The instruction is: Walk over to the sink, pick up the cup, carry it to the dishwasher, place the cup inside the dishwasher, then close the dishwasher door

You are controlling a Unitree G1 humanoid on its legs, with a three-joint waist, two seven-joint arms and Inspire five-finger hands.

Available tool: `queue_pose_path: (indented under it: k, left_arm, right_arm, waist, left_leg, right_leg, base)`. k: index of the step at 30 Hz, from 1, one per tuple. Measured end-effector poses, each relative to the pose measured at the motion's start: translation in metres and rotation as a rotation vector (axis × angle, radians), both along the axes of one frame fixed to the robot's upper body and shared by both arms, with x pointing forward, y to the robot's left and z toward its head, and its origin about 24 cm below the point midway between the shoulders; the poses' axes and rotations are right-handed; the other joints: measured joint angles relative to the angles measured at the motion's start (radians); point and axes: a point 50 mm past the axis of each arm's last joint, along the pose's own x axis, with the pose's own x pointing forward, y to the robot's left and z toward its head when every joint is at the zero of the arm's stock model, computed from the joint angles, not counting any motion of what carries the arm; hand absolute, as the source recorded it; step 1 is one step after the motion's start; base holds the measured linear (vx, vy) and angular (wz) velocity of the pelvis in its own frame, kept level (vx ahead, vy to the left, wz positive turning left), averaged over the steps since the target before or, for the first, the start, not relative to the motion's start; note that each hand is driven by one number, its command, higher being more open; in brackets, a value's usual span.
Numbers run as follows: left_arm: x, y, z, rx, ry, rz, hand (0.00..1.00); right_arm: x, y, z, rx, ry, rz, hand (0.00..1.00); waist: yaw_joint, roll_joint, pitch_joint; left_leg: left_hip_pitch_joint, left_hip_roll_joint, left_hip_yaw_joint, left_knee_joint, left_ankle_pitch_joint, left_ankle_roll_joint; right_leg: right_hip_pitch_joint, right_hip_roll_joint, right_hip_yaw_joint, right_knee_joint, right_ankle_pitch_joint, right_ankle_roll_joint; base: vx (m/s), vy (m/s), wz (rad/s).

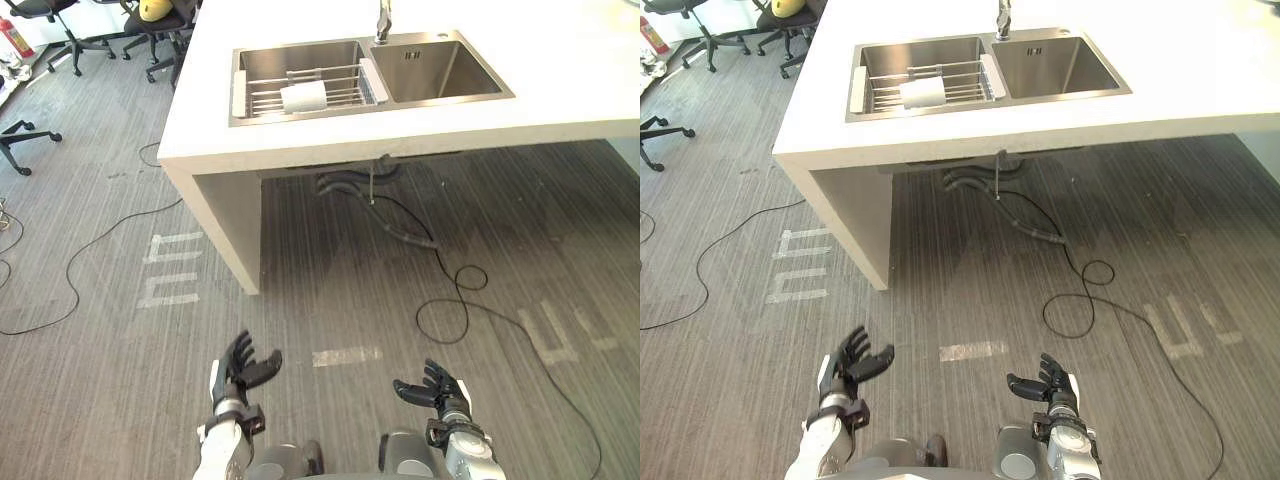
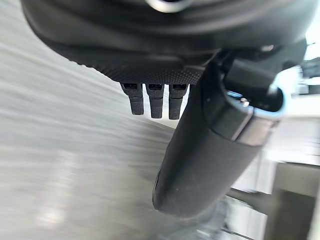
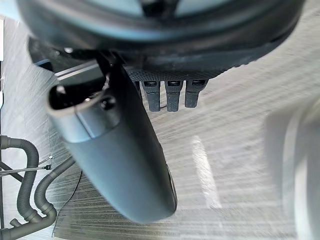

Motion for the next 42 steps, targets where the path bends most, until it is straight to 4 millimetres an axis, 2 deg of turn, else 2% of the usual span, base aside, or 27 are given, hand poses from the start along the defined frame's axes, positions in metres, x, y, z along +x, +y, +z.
queue_pose_path:
  k: [1, 2, 3, 5, 7, 8, 11, 13, 15, 16, 18, 19, 20, 22, 25, 28, 29, 31, 32, 33, 35, 36, 38, 39, 40, 41, 42]
  left_arm:
    - [0.003, 0.0, 0.006, -0.001, -0.032, 0.0, 0.9]
    - [0.007, 0.002, 0.017, 0.009, -0.088, -0.003, 0.9]
    - [0.012, -0.005, 0.021, -0.015, -0.116, -0.013, 0.9]
    - [0.017, -0.015, 0.033, -0.032, -0.175, -0.046, 0.9]
    - [0.023, -0.026, 0.046, -0.045, -0.233, -0.098, 0.9]
    - [0.025, -0.034, 0.054, -0.059, -0.269, -0.127, 0.9]
    - [0.027, -0.051, 0.077, -0.108, -0.369, -0.166, 0.9]
    - [0.027, -0.056, 0.096, -0.124, -0.459, -0.184, 0.9]
    - [0.025, -0.059, 0.113, -0.135, -0.542, -0.201, 0.9]
    - [0.024, -0.06, 0.121, -0.138, -0.58, -0.212, 0.9]
    - [0.024, -0.064, 0.128, -0.148, -0.618, -0.222, 0.9]
    - [0.023, -0.067, 0.132, -0.163, -0.638, -0.226, 0.9]
    - [0.023, -0.066, 0.134, -0.155, -0.649, -0.231, 0.9]
    - [0.025, -0.065, 0.137, -0.147, -0.664, -0.234, 0.9]
    - [0.025, -0.066, 0.145, -0.142, -0.694, -0.234, 0.9]
    - [0.02, -0.069, 0.154, -0.116, -0.735, -0.28, 0.9]
    - [0.019, -0.071, 0.154, -0.103, -0.739, -0.301, 0.9]
    - [0.017, -0.074, 0.153, -0.063, -0.738, -0.342, 0.9]
    - [0.016, -0.076, 0.152, -0.049, -0.738, -0.366, 0.9]
    - [0.015, -0.076, 0.152, -0.027, -0.738, -0.372, 0.9]
    - [0.015, -0.076, 0.152, -0.009, -0.742, -0.371, 0.9]
    - [0.016, -0.076, 0.152, -0.008, -0.741, -0.369, 0.9]
    - [0.018, -0.068, 0.153, 0.026, -0.744, -0.323, 0.9]
    - [0.018, -0.066, 0.153, 0.032, -0.744, -0.308, 0.9]
    - [0.02, -0.061, 0.154, 0.045, -0.749, -0.288, 0.9]
    - [0.021, -0.06, 0.152, 0.042, -0.736, -0.264, 0.9]
    - [0.022, -0.061, 0.155, 0.037, -0.747, -0.26, 0.9]
  right_arm:
    - [-0.001, 0.0, 0.0, 0.0, 0.001, 0.002, 0.9]
    - [-0.006, 0.0, -0.002, -0.003, 0.011, 0.005, 0.9]
    - [-0.01, -0.01, -0.002, -0.037, 0.027, 0.008, 0.9]
    - [-0.003, -0.017, 0.004, -0.064, 0.001, 0.012, 0.9]
    - [-0.001, -0.022, 0.007, -0.08, -0.017, 0.006, 0.9]
    - [-0.004, -0.023, 0.007, -0.082, -0.012, 0.005, 0.9]
    - [-0.017, -0.014, 0.004, -0.058, -0.011, -0.002, 0.9]
    - [-0.02, -0.009, 0.004, -0.041, -0.022, -0.005, 0.9]
    - [-0.02, -0.007, 0.003, -0.037, -0.02, -0.006, 0.9]
    - [-0.022, -0.007, 0.001, -0.034, -0.006, -0.006, 0.9]
    - [-0.027, -0.009, -0.003, -0.039, 0.023, 0.0, 0.9]
    - [-0.03, -0.013, -0.003, -0.05, 0.036, 0.002, 0.9]
    - [-0.034, -0.01, -0.008, -0.042, 0.066, 0.021, 0.9]
    - [-0.034, -0.007, -0.008, -0.034, 0.067, 0.032, 0.9]
    - [-0.031, -0.003, -0.01, -0.021, 0.07, 0.039, 0.9]
    - [-0.027, 0.001, -0.011, -0.018, 0.073, 0.062, 0.9]
    - [-0.028, 0.003, -0.011, -0.015, 0.076, 0.072, 0.9]
    - [-0.033, 0.006, -0.014, -0.008, 0.09, 0.083, 0.9]
    - [-0.041, 0.008, -0.016, 0.005, 0.108, 0.082, 0.9]
    - [-0.042, 0.011, -0.017, 0.017, 0.111, 0.081, 0.9]
    - [-0.041, 0.01, -0.016, 0.012, 0.106, 0.095, 0.9]
    - [-0.04, 0.01, -0.016, 0.011, 0.103, 0.094, 0.9]
    - [-0.029, 0.01, -0.012, 0.009, 0.075, 0.107, 0.9]
    - [-0.029, 0.01, -0.012, 0.01, 0.073, 0.108, 0.9]
    - [-0.034, 0.008, -0.013, 0.004, 0.078, 0.107, 0.9]
    - [-0.033, 0.0, -0.012, -0.016, 0.078, 0.106, 0.9]
    - [-0.029, -0.006, -0.01, -0.034, 0.07, 0.109, 0.9]
  waist:
    - [0.0, 0.0, -0.001]
    - [-0.002, -0.017, -0.01]
    - [-0.006, 0.026, -0.02]
    - [-0.004, 0.043, -0.032]
    - [-0.008, 0.045, -0.033]
    - [-0.011, 0.046, -0.032]
    - [-0.001, 0.053, -0.025]
    - [0.004, 0.054, -0.027]
    - [0.006, 0.053, -0.026]
    - [0.008, 0.052, -0.026]
    - [0.015, 0.057, -0.028]
    - [0.019, 0.079, -0.041]
    - [0.031, 0.056, -0.049]
    - [0.028, 0.047, -0.055]
    - [0.031, 0.041, -0.056]
    - [0.04, 0.032, -0.058]
    - [0.038, 0.025, -0.064]
    - [0.017, 0.011, -0.072]
    - [0.005, 0.001, -0.08]
    - [-0.002, -0.012, -0.089]
    - [-0.009, -0.018, -0.096]
    - [-0.01, -0.017, -0.096]
    - [-0.02, -0.005, -0.086]
    - [-0.023, -0.006, -0.087]
    - [-0.03, -0.012, -0.087]
    - [-0.024, 0.03, -0.088]
    - [-0.02, 0.041, -0.091]
  left_leg:
    - [0.015, 0.013, -0.004, 0.005, -0.012, -0.022]
    - [0.044, 0.017, -0.017, 0.024, -0.056, -0.078]
    - [0.051, 0.066, -0.039, 0.046, -0.085, -0.084]
    - [0.057, 0.077, -0.046, 0.035, -0.059, -0.083]
    - [0.07, 0.079, -0.054, 0.037, -0.022, -0.089]
    - [0.066, 0.091, -0.066, 0.096, -0.019, -0.092]
    - [-0.048, 0.146, -0.079, 0.449, 0.043, -0.119]
    - [-0.122, 0.171, -0.054, 0.545, 0.002, -0.104]
    - [-0.182, 0.176, -0.026, 0.511, -0.033, -0.082]
    - [-0.201, 0.161, -0.021, 0.435, -0.04, -0.085]
    - [-0.211, 0.119, -0.025, 0.239, -0.023, -0.09]
    - [-0.211, 0.11, -0.037, 0.1, 0.069, -0.088]
    - [-0.181, 0.075, -0.016, 0.054, 0.106, -0.078]
    - [-0.181, 0.046, -0.017, 0.03, 0.122, -0.056]
    - [-0.179, 0.016, 0.0, 0.033, 0.099, -0.032]
    - [-0.13, 0.005, 0.042, 0.038, 0.027, -0.025]
    - [-0.1, -0.001, 0.065, 0.031, -0.002, -0.02]
    - [-0.05, -0.01, 0.069, 0.015, -0.025, -0.013]
    - [-0.009, -0.017, 0.067, 0.005, -0.038, -0.001]
    - [0.018, -0.015, 0.065, 0.006, -0.058, -0.001]
    - [0.043, 0.005, 0.058, 0.007, -0.073, -0.023]
    - [0.053, 0.015, 0.055, 0.004, -0.077, -0.028]
    - [0.085, 0.066, 0.028, 0.004, -0.088, -0.048]
    - [0.091, 0.075, 0.027, 0.017, -0.096, -0.061]
    - [0.111, 0.078, 0.023, 0.061, -0.128, -0.11]
    - [0.12, 0.116, 0.013, 0.089, -0.14, -0.113]
    - [0.111, 0.121, -0.006, 0.098, -0.141, -0.119]
  right_leg:
    - [-0.004, 0.019, -0.001, -0.089, 0.036, -0.007]
    - [0.009, 0.038, 0.01, -0.269, 0.262, -0.03]
    - [0.019, 0.072, 0.003, -0.235, 0.272, -0.021]
    - [0.021, 0.09, 0.003, -0.231, 0.252, -0.046]
    - [0.043, 0.092, -0.001, -0.233, 0.224, -0.048]
    - [0.082, 0.096, -0.015, -0.242, 0.197, -0.045]
    - [0.222, 0.121, -0.051, -0.334, 0.185, -0.056]
    - [0.283, 0.127, -0.055, -0.401, 0.17, -0.065]
    - [0.312, 0.121, -0.054, -0.443, 0.166, -0.071]
    - [0.337, 0.111, -0.053, -0.465, 0.164, -0.067]
    - [0.357, 0.093, -0.049, -0.475, 0.152, -0.046]
    - [0.351, 0.098, -0.046, -0.462, 0.139, -0.024]
    - [0.349, 0.075, -0.007, -0.456, 0.134, -0.001]
    - [0.349, 0.054, 0.008, -0.485, 0.14, 0.019]
    - [0.353, 0.035, 0.079, -0.508, 0.148, 0.054]
    - [0.323, 0.02, 0.15, -0.388, 0.102, 0.088]
    - [0.288, 0.01, 0.167, -0.274, 0.07, 0.114]
    - [0.209, -0.005, 0.152, -0.056, 0.071, 0.126]
    - [0.154, -0.026, 0.124, 0.093, 0.086, 0.115]
    - [0.116, -0.039, 0.096, 0.173, 0.062, 0.069]
    - [0.057, -0.034, 0.04, 0.186, 0.011, -0.003]
    - [0.032, -0.024, 0.027, 0.18, -0.004, -0.02]
    - [-0.065, 0.048, 0.003, 0.068, -0.006, -0.042]
    - [-0.07, 0.069, 0.003, -0.021, 0.03, -0.045]
    - [-0.044, 0.082, 0.011, -0.172, 0.216, -0.071]
    - [-0.017, 0.113, -0.004, -0.164, 0.209, -0.087]
    - [0.003, 0.118, -0.004, -0.176, 0.196, -0.103]
  base:
    - [0.47, -0.242, 0.22]
    - [0.42, -0.2, 0.24]
    - [0.49, -0.234, 0.19]
    - [0.32, -0.152, -0.09]
    - [0.33, -0.171, 0.06]
    - [0.26, -0.134, 0.34]
    - [0.19, -0.1, 0.27]
    - [0.15, -0.032, 0.1]
    - [0.13, 0.017, 0.07]
    - [0.13, 0.092, 0.06]
    - [0.15, 0.17, 0.03]
    - [0.22, 0.22, -0.14]
    - [0.17, 0.14, -0.06]
    - [0.22, 0.14, 0.09]
    - [0.21, 0.15, -0.01]
    - [0.18, 0.103, -0.44]
    - [0.16, 0.061, -0.45]
    - [0.22, 0.053, -0.18]
    - [0.32, 0.011, 0.03]
    - [0.33, -0.007, 0.04]
    - [0.39, -0.08, 0.11]
    - [0.39, -0.11, 0.15]
    - [0.42, -0.182, 0.13]
    - [0.53, -0.237, 0.19]
    - [0.48, -0.175, 0.06]
    - [0.48, -0.16, -0.02]
    - [0.41, -0.154, -0.03]
